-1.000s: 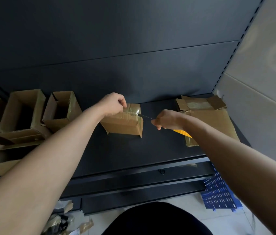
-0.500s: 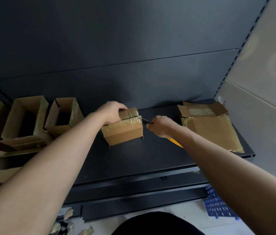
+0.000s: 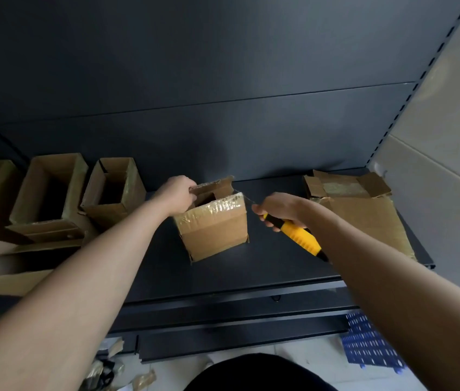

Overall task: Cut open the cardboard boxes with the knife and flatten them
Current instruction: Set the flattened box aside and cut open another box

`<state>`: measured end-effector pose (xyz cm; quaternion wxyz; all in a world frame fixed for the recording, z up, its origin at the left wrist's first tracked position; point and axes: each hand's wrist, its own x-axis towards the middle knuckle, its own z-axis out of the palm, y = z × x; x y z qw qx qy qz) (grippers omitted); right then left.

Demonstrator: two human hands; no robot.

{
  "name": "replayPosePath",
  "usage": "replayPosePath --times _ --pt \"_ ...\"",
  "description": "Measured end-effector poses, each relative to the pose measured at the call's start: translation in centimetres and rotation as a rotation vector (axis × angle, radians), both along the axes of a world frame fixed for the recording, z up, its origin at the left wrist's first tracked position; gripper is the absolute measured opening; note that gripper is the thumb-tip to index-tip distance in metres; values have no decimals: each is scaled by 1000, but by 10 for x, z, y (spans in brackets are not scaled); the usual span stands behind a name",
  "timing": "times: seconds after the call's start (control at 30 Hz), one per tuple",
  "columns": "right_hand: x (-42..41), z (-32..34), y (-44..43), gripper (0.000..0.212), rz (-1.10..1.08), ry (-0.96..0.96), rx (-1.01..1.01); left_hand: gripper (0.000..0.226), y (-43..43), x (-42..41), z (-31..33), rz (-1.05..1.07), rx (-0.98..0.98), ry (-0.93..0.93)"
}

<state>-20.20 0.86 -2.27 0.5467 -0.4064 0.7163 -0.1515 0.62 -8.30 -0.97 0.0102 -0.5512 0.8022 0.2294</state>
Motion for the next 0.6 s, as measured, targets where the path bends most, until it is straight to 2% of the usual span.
replayPosePath --times 0.07,0.13,0.23,0.3,0.4,0.5,0.6 --pt "-7 -8 5 27 -71 -25 -11 11 -3 8 -3 79 -9 29" --pt "-10 -25 -1 27 -147 124 -50 19 0 12 -2 153 20 68" --pt "-3 -53 -9 46 -133 265 -13 61 6 14 0 252 101 -26" --pt "3 -66 -12 47 -111 309 -3 84 12 15 4 333 179 -84" --pt "11 -77 -13 44 -109 335 -10 86 19 14 9 433 252 8" --pt "14 -83 -16 41 -199 281 -29 81 22 16 9 475 209 18" --pt "17 -84 -26 51 -262 323 -117 79 21 22 6 504 179 33"
